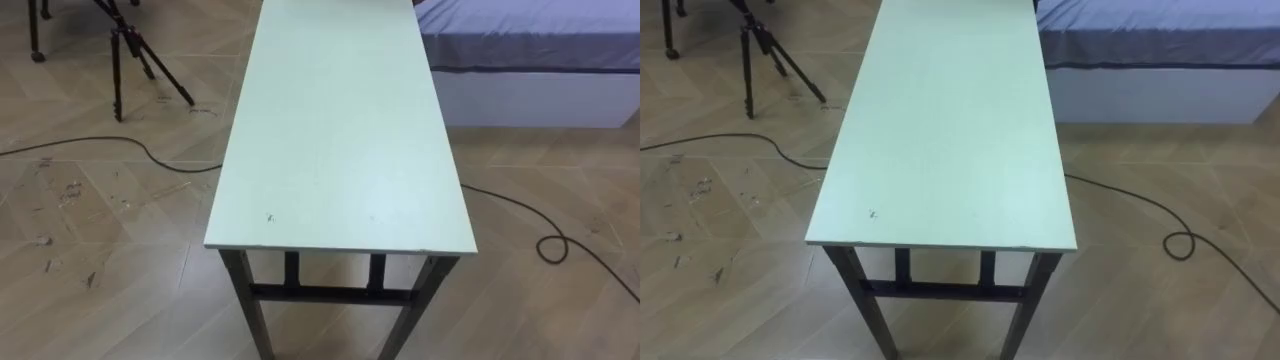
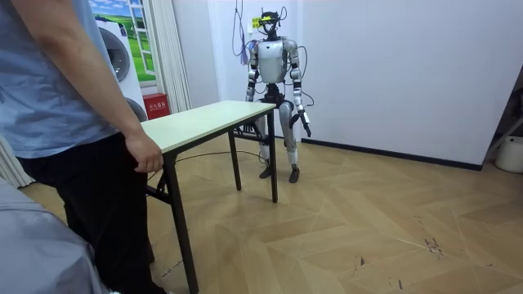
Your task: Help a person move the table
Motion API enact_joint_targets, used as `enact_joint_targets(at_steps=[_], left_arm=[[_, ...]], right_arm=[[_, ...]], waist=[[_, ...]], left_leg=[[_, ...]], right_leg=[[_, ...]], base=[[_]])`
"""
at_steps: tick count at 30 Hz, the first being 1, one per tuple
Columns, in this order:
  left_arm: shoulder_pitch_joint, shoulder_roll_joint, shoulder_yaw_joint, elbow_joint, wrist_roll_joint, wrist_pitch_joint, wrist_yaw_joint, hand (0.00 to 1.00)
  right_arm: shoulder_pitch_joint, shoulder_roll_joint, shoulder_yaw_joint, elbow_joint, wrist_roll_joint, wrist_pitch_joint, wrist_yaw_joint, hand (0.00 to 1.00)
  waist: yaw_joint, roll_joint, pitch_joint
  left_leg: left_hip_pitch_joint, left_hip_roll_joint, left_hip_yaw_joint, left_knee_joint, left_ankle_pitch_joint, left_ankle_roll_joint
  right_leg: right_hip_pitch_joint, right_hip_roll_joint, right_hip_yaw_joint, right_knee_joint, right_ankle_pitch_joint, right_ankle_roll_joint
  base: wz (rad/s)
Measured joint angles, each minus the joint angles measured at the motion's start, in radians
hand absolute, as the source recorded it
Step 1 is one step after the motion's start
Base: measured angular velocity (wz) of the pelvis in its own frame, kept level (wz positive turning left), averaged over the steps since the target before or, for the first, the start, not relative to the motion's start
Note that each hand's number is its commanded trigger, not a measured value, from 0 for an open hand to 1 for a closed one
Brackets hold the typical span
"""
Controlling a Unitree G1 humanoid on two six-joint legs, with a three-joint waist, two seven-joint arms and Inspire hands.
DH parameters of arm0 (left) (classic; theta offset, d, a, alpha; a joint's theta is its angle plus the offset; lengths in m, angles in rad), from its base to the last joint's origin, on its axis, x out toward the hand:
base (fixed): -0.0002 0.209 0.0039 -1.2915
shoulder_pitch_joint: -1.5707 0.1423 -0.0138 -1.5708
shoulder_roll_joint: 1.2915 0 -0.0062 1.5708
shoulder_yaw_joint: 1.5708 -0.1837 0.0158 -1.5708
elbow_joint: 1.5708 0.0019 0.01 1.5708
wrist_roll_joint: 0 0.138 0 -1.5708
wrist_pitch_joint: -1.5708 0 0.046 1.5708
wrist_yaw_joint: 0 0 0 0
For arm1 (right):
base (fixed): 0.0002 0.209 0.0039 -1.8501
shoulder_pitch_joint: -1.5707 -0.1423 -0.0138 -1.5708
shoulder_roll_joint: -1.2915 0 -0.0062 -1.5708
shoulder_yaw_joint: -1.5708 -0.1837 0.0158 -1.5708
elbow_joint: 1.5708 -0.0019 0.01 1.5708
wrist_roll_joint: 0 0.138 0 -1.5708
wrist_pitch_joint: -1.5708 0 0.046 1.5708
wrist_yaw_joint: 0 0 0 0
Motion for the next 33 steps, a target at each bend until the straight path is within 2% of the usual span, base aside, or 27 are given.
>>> enact_joint_targets(at_steps=[9, 11, 19, 21, 26, 28, 29, 33], left_arm=[[-0.005, 0.0, -0.001, 0.0, -0.006, 0.0, -0.011, 0.0], [-0.007, 0.0, 0.001, 0.001, -0.041, 0.001, -0.026, 0.0], [-0.009, 0.009, 0.01, 0.002, -0.181, 0.026, -0.156, 0.0], [-0.009, 0.021, 0.008, 0.001, -0.23, 0.029, -0.207, 0.0], [-0.009, 0.026, -0.006, -0.028, -0.339, 0.036, -0.32, 0.0], [-0.011, 0.027, -0.01, -0.057, -0.388, 0.045, -0.352, 0.0], [-0.011, 0.026, -0.01, -0.084, -0.42, 0.049, -0.372, 0.0], [-0.009, 0.027, -0.044, -0.134, -0.533, 0.05, -0.435, 0.0]], right_arm=[[0.008, -0.002, 0.01, 0.004, 0.022, 0.0, 0.025, 0.0], [0.002, -0.003, 0.009, 0.005, 0.03, 0.0, 0.029, 0.0], [0.009, -0.005, -0.017, 0.003, 0.036, 0.014, 0.091, 0.0], [0.01, -0.006, -0.034, 0.0, 0.052, 0.02, 0.112, 0.0], [0.011, -0.025, -0.042, -0.012, 0.101, 0.026, 0.149, 0.0], [0.017, -0.034, -0.044, -0.057, 0.106, 0.034, 0.155, 0.0], [0.03, -0.034, -0.061, -0.106, 0.12, 0.035, 0.164, 0.0], [0.057, -0.033, -0.061, -0.24, 0.182, 0.035, 0.196, 0.0]], waist=[[0.003, -0.005, 0.0004], [0.004, -0.003, 0.0003], [0.004, 0.004, -0.0002], [0.003, 0.006, -0.0001], [0.005, 0.014, -0.002], [0.005, 0.017, -0.004], [0.005, 0.021, -0.0075], [0.003, 0.03, -0.0072]], left_leg=[[0.002, 0.0, 0.001, -0.001, 0.0, 0.0], [0.0, 0.0, 0.001, -0.002, 0.0, 0.0], [-0.008, 0.0, -0.002, 0.0, -0.002, 0.004], [-0.013, 0.0, -0.002, 0.003, -0.002, 0.004], [-0.016, 0.0, 0.0, 0.003, -0.002, 0.004], [-0.021, 0.0, 0.001, 0.005, -0.002, 0.004], [-0.028, 0.001, 0.002, 0.005, -0.002, 0.004], [-0.028, 0.0, 0.004, 0.004, -0.002, 0.004]], right_leg=[[0.001, 0.0, 0.002, 0.001, 0.0, 0.0], [0.001, 0.0, 0.001, 0.0, 0.0, 0.0], [-0.005, -0.001, -0.005, 0.0, 0.0, 0.001], [-0.008, -0.002, -0.009, 0.0, 0.0, 0.001], [-0.022, -0.002, -0.008, 0.003, 0.0, 0.001], [-0.031, -0.002, -0.006, 0.006, 0.0, 0.001], [-0.034, -0.002, -0.006, 0.009, 0.001, 0.0], [-0.035, -0.004, -0.005, 0.018, 0.001, 0.0]], base=[[-0.01], [0.02], [0.02], [0.02], [0.0], [-0.03], [0.0], [-0.03]])
